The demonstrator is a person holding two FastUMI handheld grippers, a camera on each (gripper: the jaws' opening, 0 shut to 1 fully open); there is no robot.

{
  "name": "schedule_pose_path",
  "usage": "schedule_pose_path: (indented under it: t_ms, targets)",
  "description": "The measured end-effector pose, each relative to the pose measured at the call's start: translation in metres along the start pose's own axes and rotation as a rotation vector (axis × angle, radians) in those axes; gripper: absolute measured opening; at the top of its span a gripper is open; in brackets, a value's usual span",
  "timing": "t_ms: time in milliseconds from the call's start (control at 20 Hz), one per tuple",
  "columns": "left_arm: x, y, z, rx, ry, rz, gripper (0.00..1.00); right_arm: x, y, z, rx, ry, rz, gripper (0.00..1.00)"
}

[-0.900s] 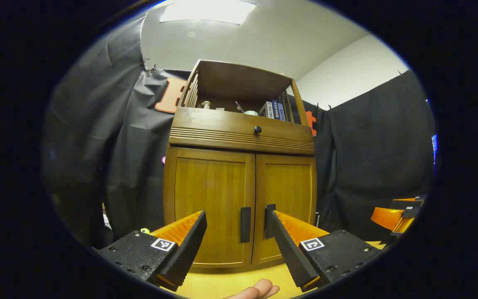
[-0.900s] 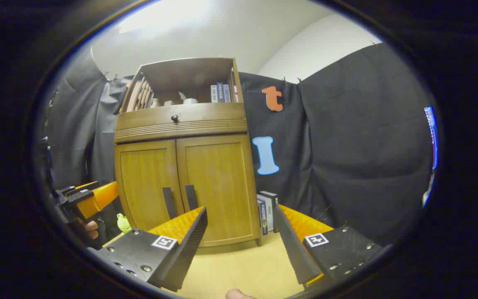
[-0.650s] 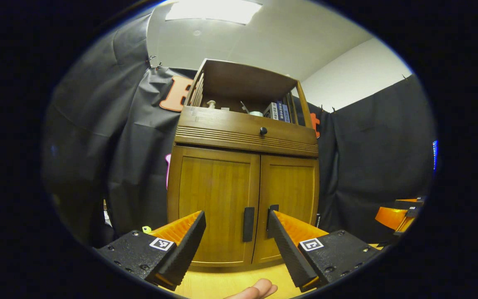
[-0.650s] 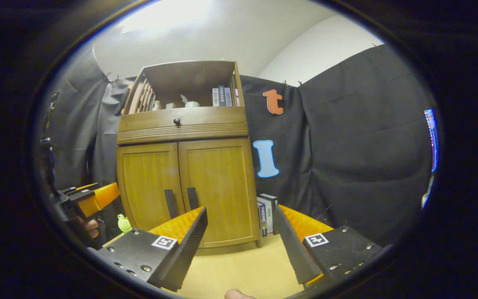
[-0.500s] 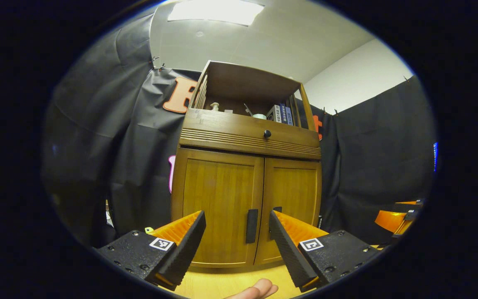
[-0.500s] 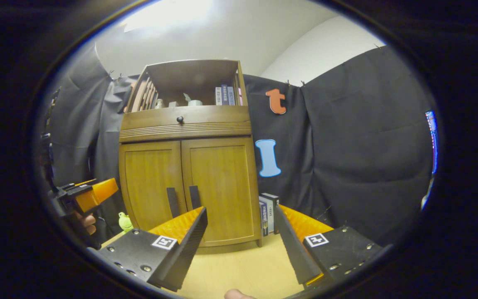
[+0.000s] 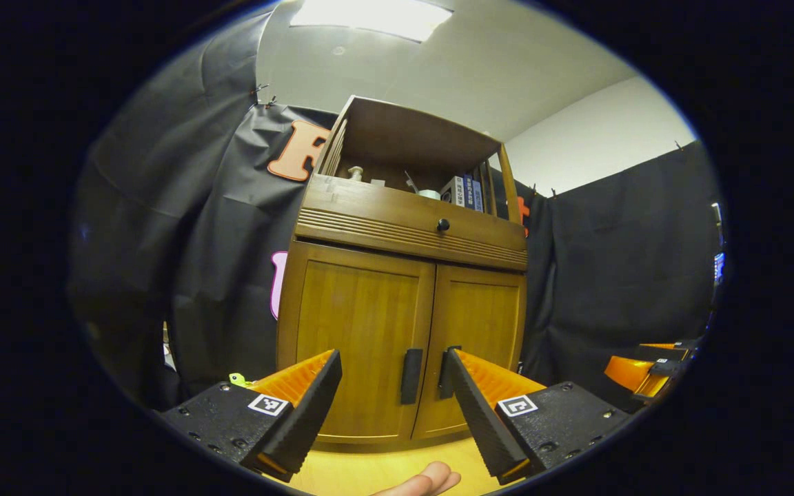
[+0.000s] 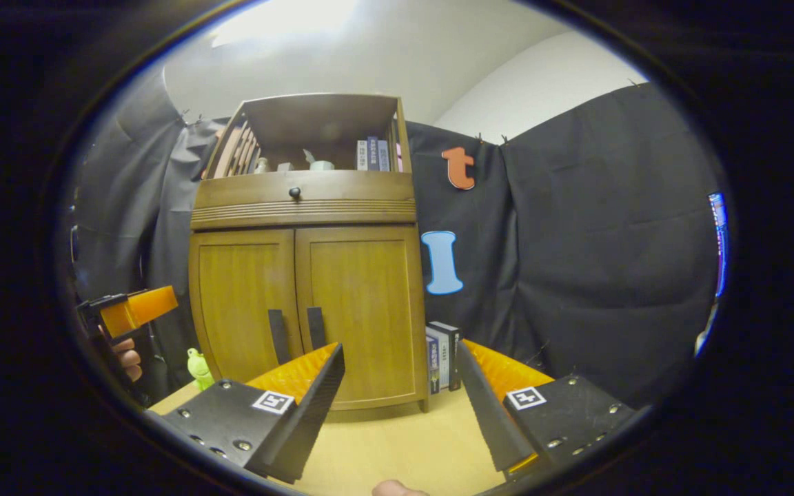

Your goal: Open the right door of the double-door shoe cabinet with the right hand, and open the left door with the left hand.

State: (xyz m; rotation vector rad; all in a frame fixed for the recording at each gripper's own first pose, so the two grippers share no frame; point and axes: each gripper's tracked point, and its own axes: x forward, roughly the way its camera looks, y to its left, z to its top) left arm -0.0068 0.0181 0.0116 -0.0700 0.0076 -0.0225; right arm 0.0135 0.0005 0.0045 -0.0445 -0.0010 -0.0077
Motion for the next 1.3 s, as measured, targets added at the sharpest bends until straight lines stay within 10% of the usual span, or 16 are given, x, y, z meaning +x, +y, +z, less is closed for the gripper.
schedule_pose_path:
  t_ms: [550, 1300]
  targets:
    - [0.014, 0.018, -0.016, 0.063, 0.062, 0.042, 0.95, 0.065, 0.016, -0.013, 0.002, 0.043, 0.063, 0.94]
    - [0.034, 0.062, -0.019, 0.077, 0.084, 0.083, 0.95, 0.214, 0.153, -0.085, -0.015, 0.212, 0.234, 0.96]
